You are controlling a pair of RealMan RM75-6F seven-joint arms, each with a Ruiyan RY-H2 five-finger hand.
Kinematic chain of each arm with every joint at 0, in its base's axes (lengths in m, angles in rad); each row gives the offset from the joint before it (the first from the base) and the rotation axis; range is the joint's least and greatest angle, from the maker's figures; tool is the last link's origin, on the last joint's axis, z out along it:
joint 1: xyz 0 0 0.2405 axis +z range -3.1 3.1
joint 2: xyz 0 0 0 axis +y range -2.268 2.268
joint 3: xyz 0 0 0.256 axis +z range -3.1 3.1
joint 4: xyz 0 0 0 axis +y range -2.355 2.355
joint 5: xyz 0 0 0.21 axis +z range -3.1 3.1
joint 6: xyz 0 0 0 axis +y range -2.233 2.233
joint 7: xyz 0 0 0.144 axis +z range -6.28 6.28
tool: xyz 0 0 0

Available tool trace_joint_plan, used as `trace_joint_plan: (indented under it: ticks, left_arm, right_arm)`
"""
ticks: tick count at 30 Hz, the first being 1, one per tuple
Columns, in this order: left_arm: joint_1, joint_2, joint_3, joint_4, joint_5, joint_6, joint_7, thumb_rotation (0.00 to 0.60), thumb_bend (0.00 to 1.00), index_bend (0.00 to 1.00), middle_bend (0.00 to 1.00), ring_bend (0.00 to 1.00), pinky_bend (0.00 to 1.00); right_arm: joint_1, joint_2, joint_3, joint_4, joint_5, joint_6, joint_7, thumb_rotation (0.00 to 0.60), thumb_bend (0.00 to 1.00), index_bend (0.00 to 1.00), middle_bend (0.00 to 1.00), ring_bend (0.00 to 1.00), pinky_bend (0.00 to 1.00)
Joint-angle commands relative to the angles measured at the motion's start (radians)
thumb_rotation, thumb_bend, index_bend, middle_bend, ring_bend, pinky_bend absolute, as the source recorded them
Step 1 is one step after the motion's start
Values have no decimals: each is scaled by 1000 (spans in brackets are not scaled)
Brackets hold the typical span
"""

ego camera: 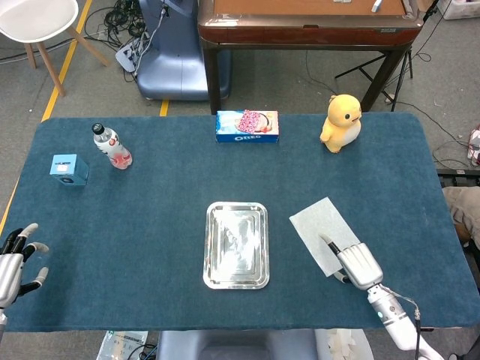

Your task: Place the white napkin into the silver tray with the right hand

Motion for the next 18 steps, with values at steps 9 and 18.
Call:
trace_joint_plan:
  ticks: [9,18]
  left_arm:
    - [0,-1,1,1,0,-3,1,600,296,411,106,82,347]
    - [0,1,1,-1,0,-2,0,600,296,411,106,82,348]
  right_arm:
    - [-1,-18,0,29,-7,33,32,600,236,301,1000,1000,1000]
    - [0,-32,-1,40,-5,39,44,600,269,412,1000,1000,1000]
